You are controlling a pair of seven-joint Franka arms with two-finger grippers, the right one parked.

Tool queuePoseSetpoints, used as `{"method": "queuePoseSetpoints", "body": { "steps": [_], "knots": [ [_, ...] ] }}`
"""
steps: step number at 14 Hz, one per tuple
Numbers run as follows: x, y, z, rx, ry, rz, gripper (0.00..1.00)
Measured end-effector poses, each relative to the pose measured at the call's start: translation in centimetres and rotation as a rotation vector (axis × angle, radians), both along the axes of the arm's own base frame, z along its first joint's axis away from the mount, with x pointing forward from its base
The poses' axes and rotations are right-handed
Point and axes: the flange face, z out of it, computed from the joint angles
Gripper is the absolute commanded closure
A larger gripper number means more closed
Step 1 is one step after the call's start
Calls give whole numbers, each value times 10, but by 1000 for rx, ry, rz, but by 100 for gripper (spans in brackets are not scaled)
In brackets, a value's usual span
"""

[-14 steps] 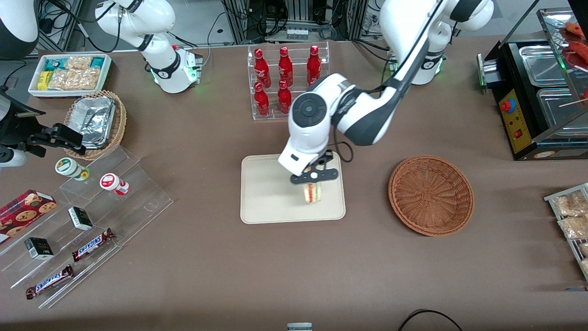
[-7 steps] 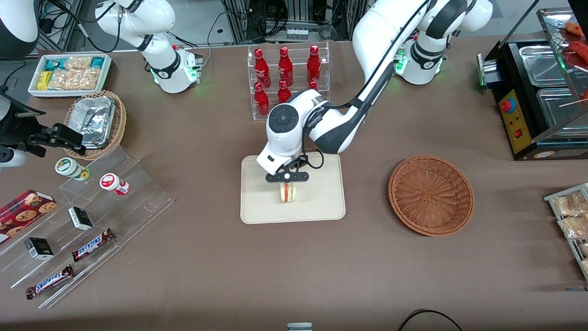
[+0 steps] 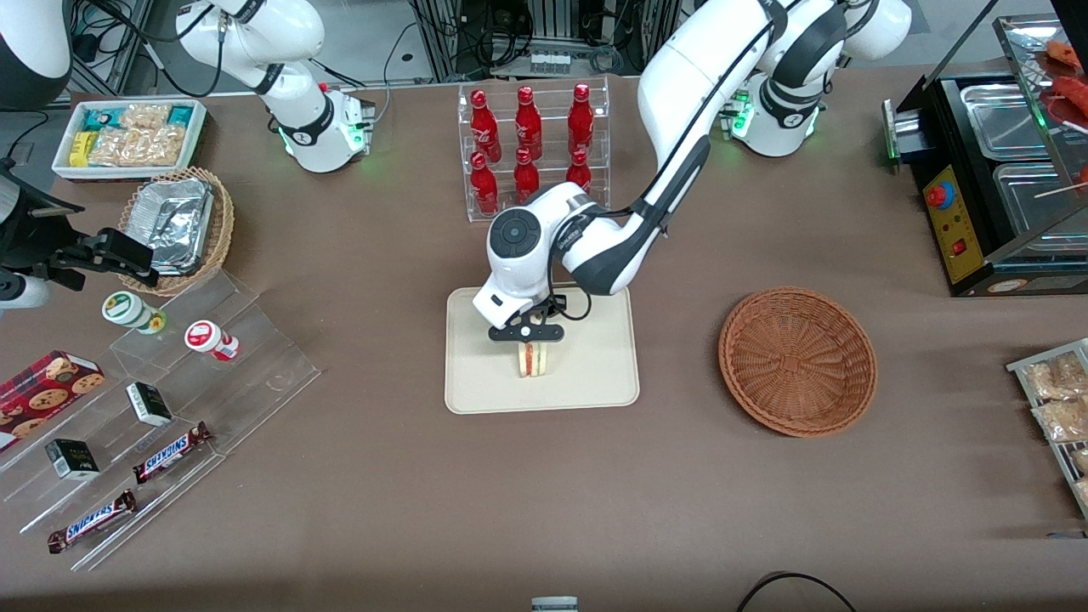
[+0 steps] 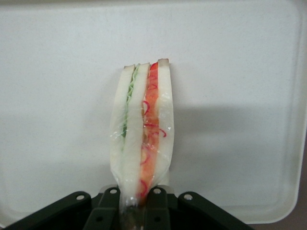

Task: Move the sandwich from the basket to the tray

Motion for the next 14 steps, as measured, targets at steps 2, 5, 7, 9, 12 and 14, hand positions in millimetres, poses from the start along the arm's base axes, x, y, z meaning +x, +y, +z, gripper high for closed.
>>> {"method": "queuePoseSetpoints", "body": {
  "steps": [2, 5, 7, 9, 12, 14],
  "knots": [
    [-1, 0, -5, 4, 3, -1, 1],
    [2, -2, 2, -3, -11, 10, 0],
    [7, -3, 19, -12, -27, 23, 0],
    [11, 0, 49, -13, -40, 32, 0],
    [16, 10, 111, -16, -70, 56, 0],
    [23, 29, 153, -2, -90, 100, 0]
  ]
}}
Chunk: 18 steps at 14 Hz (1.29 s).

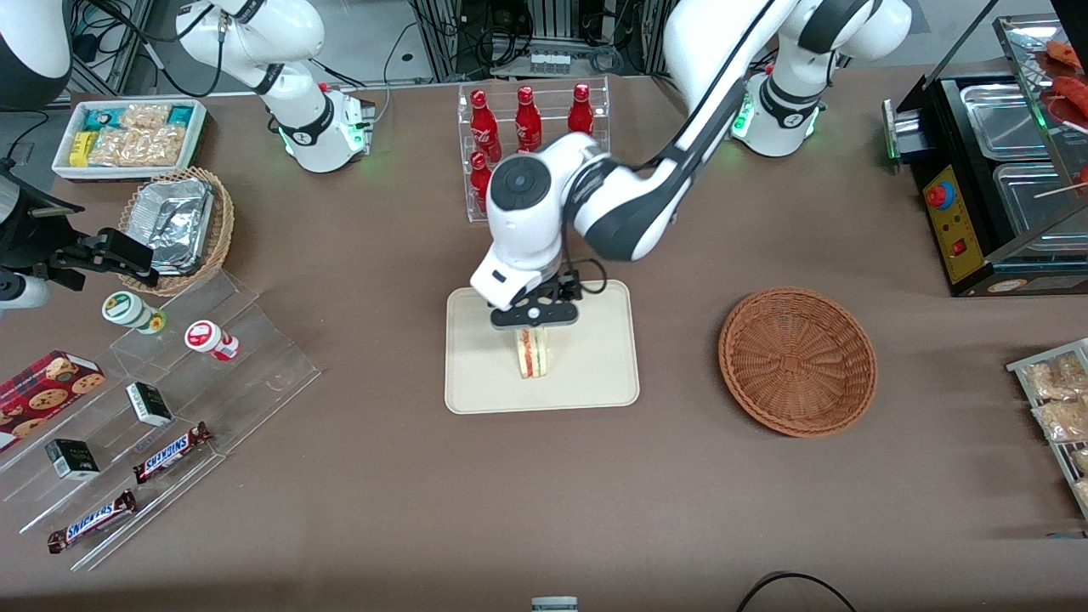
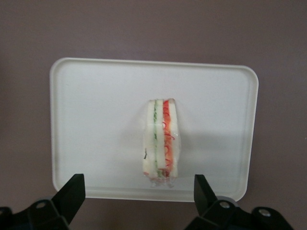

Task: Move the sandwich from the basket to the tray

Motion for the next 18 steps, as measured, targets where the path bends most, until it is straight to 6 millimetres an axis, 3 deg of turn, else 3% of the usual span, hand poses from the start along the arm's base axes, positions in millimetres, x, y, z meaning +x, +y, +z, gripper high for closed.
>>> {"method": "queuePoseSetpoints", "body": {
  "steps": [4, 6, 10, 14, 18],
  "knots": [
    [25, 66, 69, 23, -11, 98, 0],
    [34, 104, 90, 32, -9, 133, 0],
    [52, 186, 116, 45, -6, 169, 0],
    [69, 275, 128, 70, 22, 136, 0],
    [73, 349, 143, 76, 48, 94, 0]
  ]
}}
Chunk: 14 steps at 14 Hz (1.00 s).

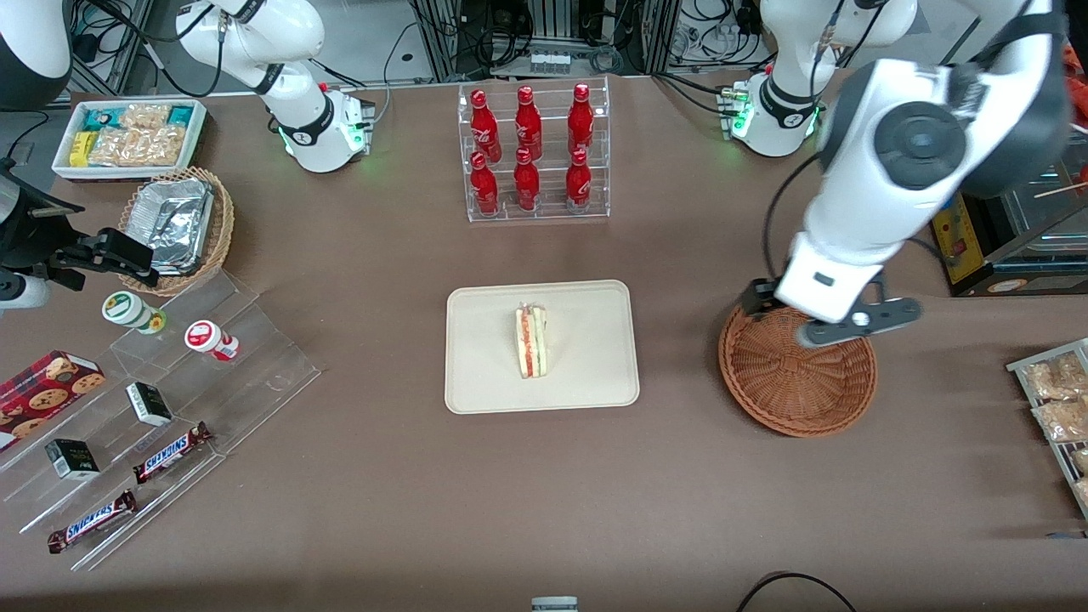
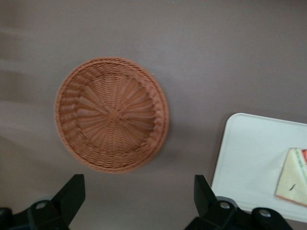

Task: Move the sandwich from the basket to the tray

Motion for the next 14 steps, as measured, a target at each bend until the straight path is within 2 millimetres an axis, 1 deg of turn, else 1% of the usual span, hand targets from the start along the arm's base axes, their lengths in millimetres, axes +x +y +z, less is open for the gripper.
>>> {"method": "queuePoseSetpoints", "body": {
  "steps": [5, 9, 10, 11, 14],
  "knots": [
    [-3, 82, 28, -29, 38, -78, 0],
    [-17, 143, 47, -70, 62, -157, 0],
    [-21, 153, 51, -74, 58, -160, 0],
    [-25, 158, 55, -75, 55, -157, 0],
    [-29, 159, 59, -76, 47, -160, 0]
  ]
}}
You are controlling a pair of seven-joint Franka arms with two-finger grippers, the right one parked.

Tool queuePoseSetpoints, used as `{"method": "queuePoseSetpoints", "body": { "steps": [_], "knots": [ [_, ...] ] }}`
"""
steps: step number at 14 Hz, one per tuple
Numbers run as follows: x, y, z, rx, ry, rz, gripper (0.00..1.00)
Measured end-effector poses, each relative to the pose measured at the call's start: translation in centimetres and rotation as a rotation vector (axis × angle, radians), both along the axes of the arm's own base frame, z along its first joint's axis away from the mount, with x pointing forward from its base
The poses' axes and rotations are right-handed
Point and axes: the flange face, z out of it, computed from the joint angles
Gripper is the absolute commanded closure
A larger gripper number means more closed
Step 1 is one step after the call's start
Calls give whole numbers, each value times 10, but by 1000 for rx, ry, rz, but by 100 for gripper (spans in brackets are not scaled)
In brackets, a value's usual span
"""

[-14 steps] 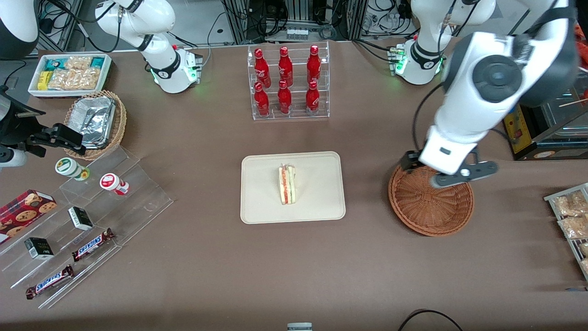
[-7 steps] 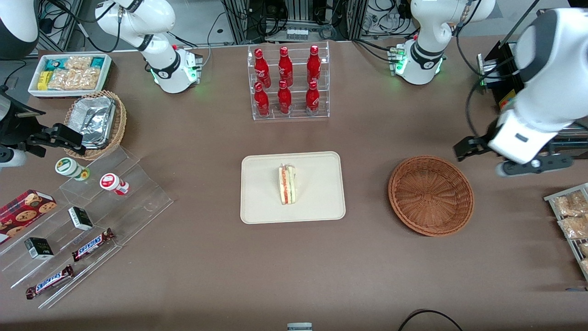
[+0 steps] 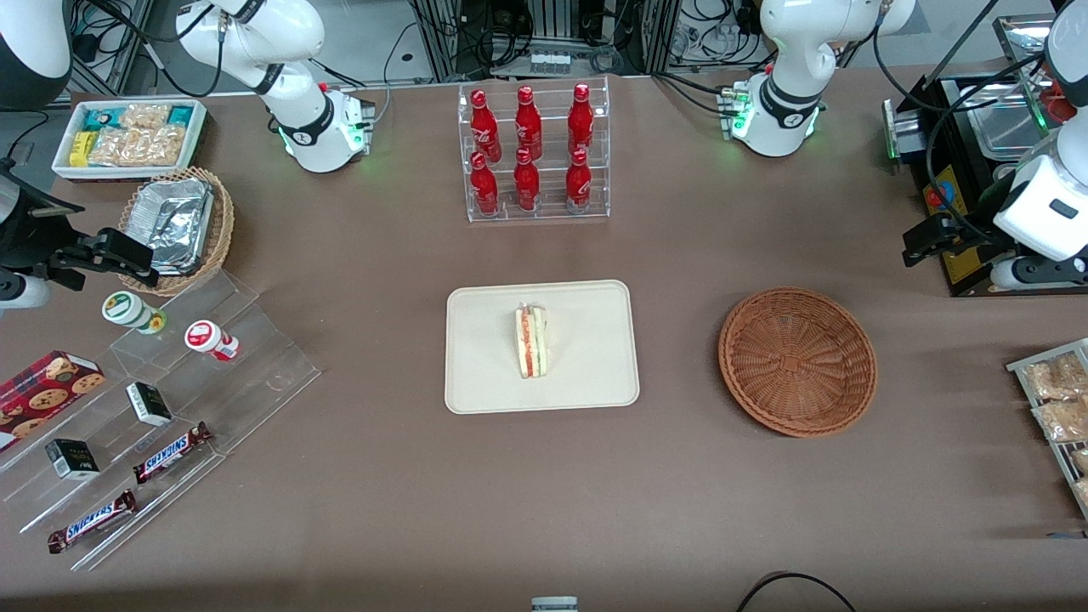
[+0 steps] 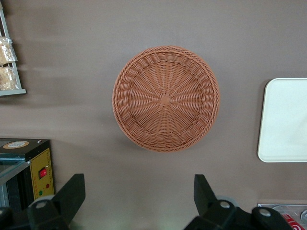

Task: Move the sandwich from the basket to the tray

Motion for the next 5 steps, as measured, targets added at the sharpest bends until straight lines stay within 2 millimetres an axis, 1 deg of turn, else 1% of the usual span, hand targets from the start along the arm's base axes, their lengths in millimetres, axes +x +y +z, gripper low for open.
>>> {"method": "queuePoseSetpoints", "body": {
  "steps": [5],
  "knots": [
    [0, 4, 2, -1, -4, -7, 0]
  ]
}}
